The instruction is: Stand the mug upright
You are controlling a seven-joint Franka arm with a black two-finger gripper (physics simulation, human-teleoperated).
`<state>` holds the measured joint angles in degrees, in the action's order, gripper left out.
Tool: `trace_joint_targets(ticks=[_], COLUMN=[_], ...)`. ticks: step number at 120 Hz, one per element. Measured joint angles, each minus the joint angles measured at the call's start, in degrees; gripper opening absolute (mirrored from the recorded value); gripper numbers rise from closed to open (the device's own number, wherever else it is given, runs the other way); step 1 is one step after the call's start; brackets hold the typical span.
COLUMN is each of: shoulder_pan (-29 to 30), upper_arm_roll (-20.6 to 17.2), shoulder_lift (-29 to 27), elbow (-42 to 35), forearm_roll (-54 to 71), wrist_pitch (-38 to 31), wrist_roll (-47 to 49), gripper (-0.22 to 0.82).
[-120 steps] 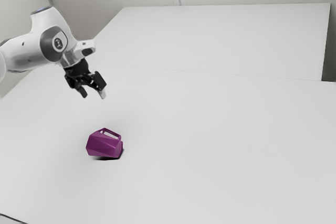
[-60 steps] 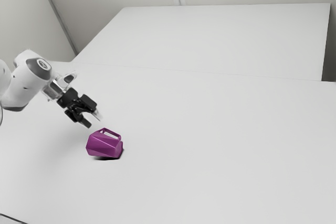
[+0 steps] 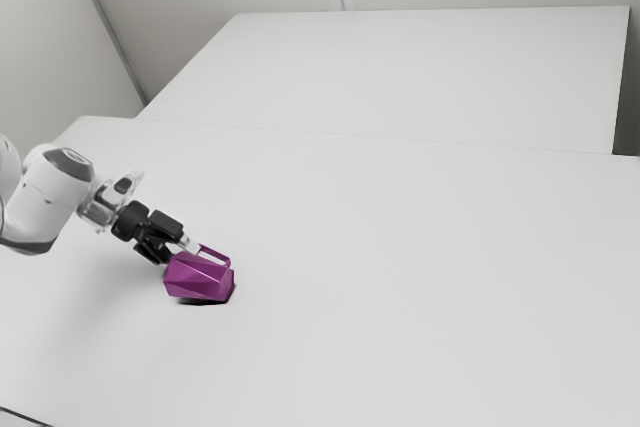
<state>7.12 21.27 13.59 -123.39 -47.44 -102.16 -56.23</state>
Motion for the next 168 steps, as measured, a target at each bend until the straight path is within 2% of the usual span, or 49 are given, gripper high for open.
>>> trace_joint_targets(ticks=[19, 36, 72, 105, 132, 168], shoulder_pan=[-2.45, -2.96, -3.00, -2.99, -3.01, -3.17], upper_arm_roll=[2.37, 2.86, 2.91, 2.89, 2.82, 2.80], shoulder_lift=[-0.68, -0.97, -1.51, -1.52, -1.52, -2.70], elbow=[-1.16, -1.50, -2.48, -2.49, -2.72, -3.53], forearm_roll=[-1.43, -2.07, -3.39, -5.83, -9.56, -13.70], wrist_pitch=[0.02, -0.02, -0.25, -0.01, 0.94, 2.78], wrist_roll=[-1.98, -3.34, -5.34, -6.58, -7.30, -7.58], gripper=[0.60, 0.55, 0.26, 0.13, -0.08, -0.16])
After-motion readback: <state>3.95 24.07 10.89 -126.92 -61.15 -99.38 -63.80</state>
